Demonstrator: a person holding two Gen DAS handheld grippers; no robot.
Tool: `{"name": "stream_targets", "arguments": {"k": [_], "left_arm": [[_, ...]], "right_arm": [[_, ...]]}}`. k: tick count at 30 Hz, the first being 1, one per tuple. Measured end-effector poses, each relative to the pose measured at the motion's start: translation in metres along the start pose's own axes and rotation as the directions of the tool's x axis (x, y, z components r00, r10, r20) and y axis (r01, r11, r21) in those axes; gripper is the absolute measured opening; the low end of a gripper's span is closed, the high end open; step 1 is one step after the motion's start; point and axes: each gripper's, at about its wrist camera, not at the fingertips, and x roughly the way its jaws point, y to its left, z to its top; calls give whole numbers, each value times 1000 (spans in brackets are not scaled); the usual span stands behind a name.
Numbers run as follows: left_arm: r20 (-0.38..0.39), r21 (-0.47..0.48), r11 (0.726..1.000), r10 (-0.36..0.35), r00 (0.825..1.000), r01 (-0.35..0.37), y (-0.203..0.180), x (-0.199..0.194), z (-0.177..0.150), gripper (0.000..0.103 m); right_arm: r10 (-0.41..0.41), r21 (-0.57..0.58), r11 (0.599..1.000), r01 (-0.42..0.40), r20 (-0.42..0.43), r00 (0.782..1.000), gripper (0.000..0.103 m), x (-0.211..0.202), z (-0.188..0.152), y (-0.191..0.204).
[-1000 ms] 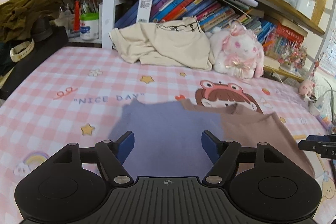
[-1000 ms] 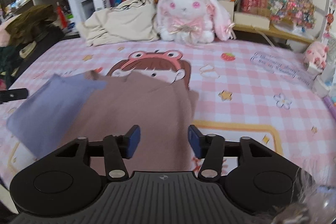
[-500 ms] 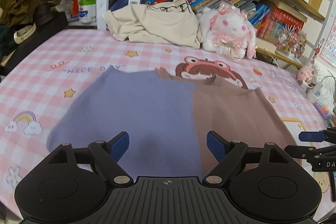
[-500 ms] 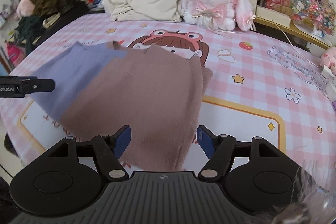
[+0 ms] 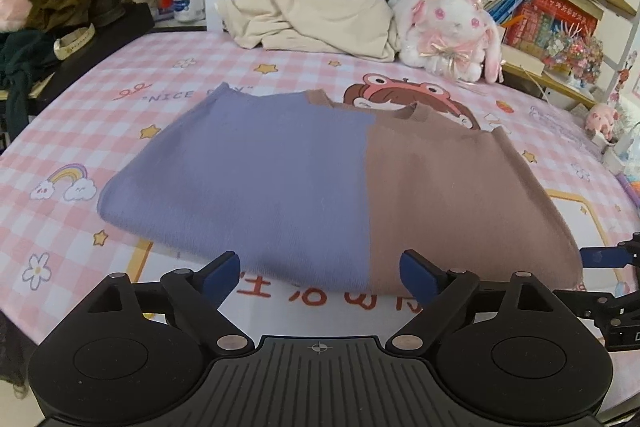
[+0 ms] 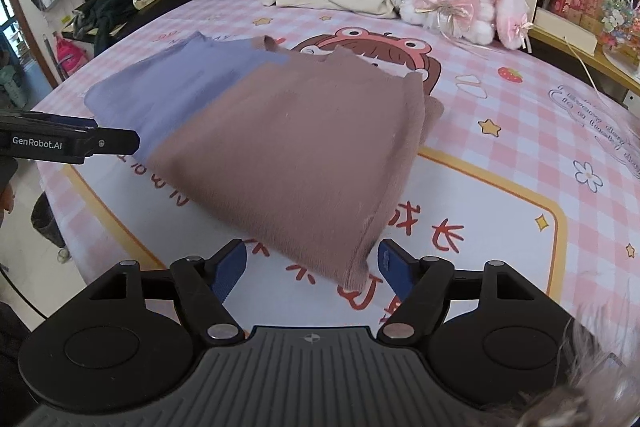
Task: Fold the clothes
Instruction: 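Grasp the lavender half with the left gripper while the right gripper grasps the mauve half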
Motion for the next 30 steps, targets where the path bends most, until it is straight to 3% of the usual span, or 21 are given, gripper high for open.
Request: {"name": "stream_targets", "arguments": {"k": [9,12,14,17,23,30], "left_arm": [[-77,-219,976,6,997,-23,28,6,-3,94],[-83,-315,949,-10,996,-17,43,7,-5,94],[-76,-399,917,-28,997,-5,54,6,-7,94],[-48,-563,825,-80,996,39,76,6,-12,94],[51,-813,568,-148,988,127,114,15,-27,94],[175,-897,392,-108,979,204,140,27,-39,92]], "right_arm": [[19,0,1000,-19,-17,1000,76,1,-6,-2],[19,0,1000,-19,-16,1000,76,0,-7,-3],[18,-1,1000,-18,-14,1000,76,-1,-7,-4],[22,-2,1000,-22,-11,1000,76,-1,-8,-4],[25,7,1000,-25,-7,1000,76,-3,-9,-7],[15,-2,1000,-15,7,1000,77,-5,-8,-9]]}}
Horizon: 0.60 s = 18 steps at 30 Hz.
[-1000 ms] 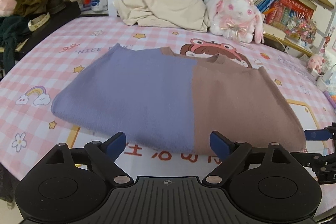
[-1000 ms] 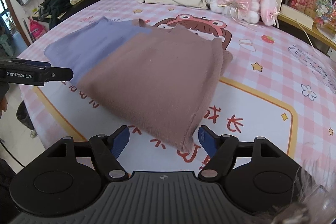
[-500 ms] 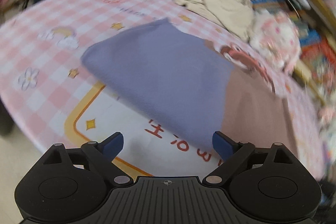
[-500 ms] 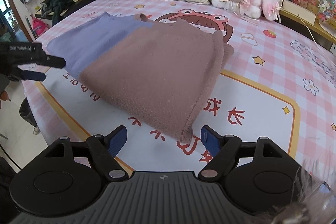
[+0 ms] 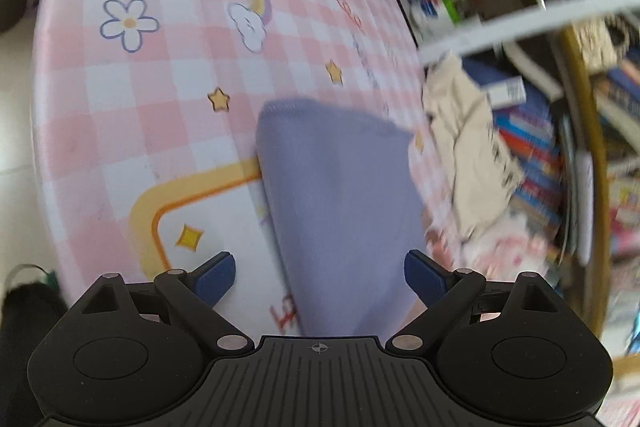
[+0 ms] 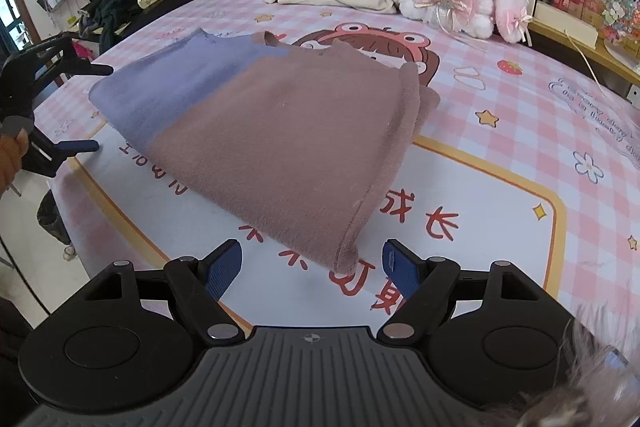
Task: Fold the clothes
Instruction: 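Grasp the lavender half with the left gripper while the right gripper grasps the mauve half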
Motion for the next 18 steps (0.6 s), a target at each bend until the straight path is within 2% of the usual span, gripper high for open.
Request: {"name": "stream_targets", "arguments": {"k": [3,5,7,13,18], "left_arm": [[41,-92,994,-60,997,64,13,4,6,86],[61,-147,985,-81,995,89,19,6,9,77],[75,-183,978,-91,993,104,22,9,13,74],[84,-183,978,-83,993,97,17,18,21,74],[76,-147,986,-70,995,80,9,24,27,74]], "right_arm": [[-9,-10,1000,9,9,1000,77,-1,1,-1],[-11,-12,1000,11,18,1000,77,-2,2,-2],[-14,-12,1000,14,28,1000,77,-3,3,-3],[-23,110,994,8,133,991,77,-18,13,-19],[-74,203,977,57,80,994,74,-7,18,-29]]}}
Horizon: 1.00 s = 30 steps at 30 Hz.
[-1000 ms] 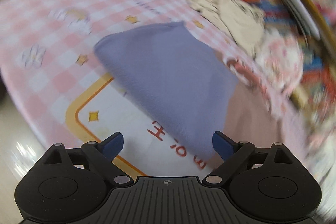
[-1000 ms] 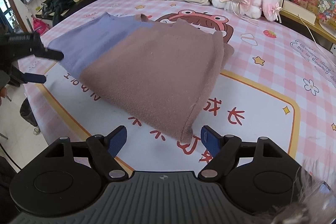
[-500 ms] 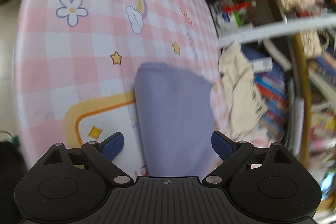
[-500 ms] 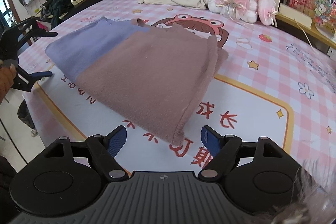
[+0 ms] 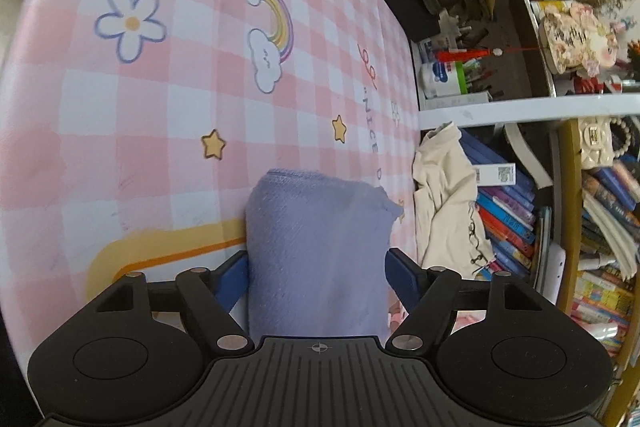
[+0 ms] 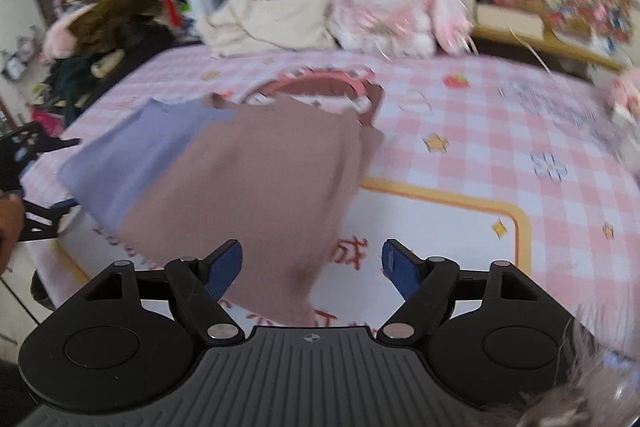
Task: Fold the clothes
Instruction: 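Grasp the lavender half with the left gripper while the right gripper grasps the mauve half, then lift the lavender half with the left gripper and fold it over the mauve half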
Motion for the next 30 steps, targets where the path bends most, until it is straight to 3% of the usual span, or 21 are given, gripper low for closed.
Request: {"name": "stream_targets", "arguments": {"k": [2,7,12,15,17,20,23,24,27,28,29,30], "left_arm": [[-6,34,999,11,1000,-11,-3,1,0,74],[-35,147,989,28,999,-23,-11,2,-2,74],[-42,160,987,37,998,-30,-12,2,0,67],[-50,149,987,63,997,-55,-12,1,2,52],[-78,153,985,91,993,-78,-9,2,4,26],[-91,186,978,111,990,-93,-9,3,5,17],[-69,322,945,89,994,-62,-34,-6,-7,13],[-75,373,928,50,996,-19,-45,-10,-11,14],[-133,545,831,-46,990,112,-78,-20,-27,17],[-147,567,814,-50,988,125,-82,-19,-28,20],[-155,568,814,-39,987,121,-81,-16,-27,24],[-154,543,834,-22,988,103,-75,-12,-22,25]], "right_arm": [[-9,34,999,9,-23,1000,72,5,0,-3],[-13,91,996,19,-63,998,55,21,2,-5],[-8,117,993,20,-99,995,33,36,4,-2],[-2,113,993,14,-106,994,26,40,5,2],[-1,116,993,14,-108,994,24,42,6,4],[-4,126,992,18,-109,994,23,45,7,6],[-10,137,990,25,-111,994,22,46,8,7],[-12,141,990,27,-112,994,22,46,8,7],[-20,144,989,36,-115,993,22,47,9,10],[-22,146,989,39,-116,993,22,49,10,11],[-23,148,988,41,-115,993,22,49,10,11],[-25,152,988,42,-115,993,22,49,10,12]]}}
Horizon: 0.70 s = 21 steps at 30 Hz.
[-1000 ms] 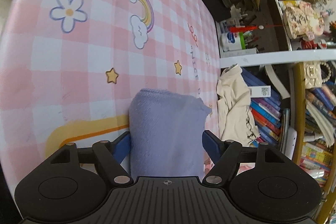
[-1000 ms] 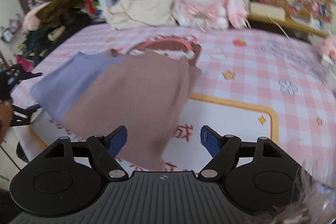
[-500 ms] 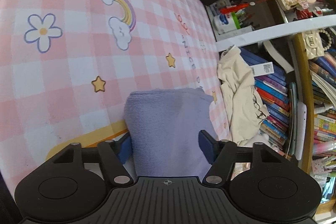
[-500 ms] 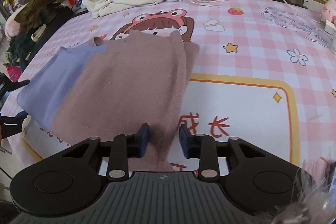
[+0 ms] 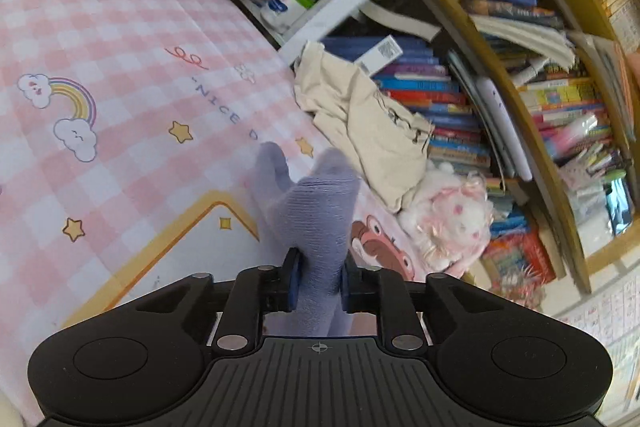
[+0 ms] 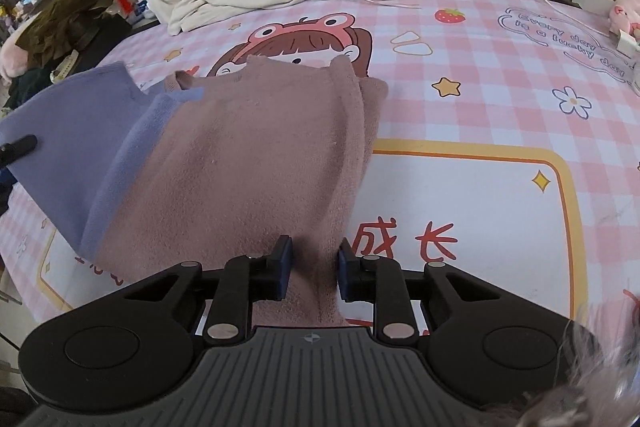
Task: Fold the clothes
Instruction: 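Lift the lavender half with the left gripper and fold it over the mauve half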
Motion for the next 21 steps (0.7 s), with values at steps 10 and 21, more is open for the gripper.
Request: {"name": "stream_targets", "arguments": {"k": [10,21], "left_arm": [[-56,-264,963,49,997,-62,61,20,-2,45],[-84,-225,970,76,994,-93,59,43,7,16]], "right_arm": [[-12,37,999,12,3,1000,23,1,-1,0],[-26,61,998,26,1,1000,23,7,4,7]]}}
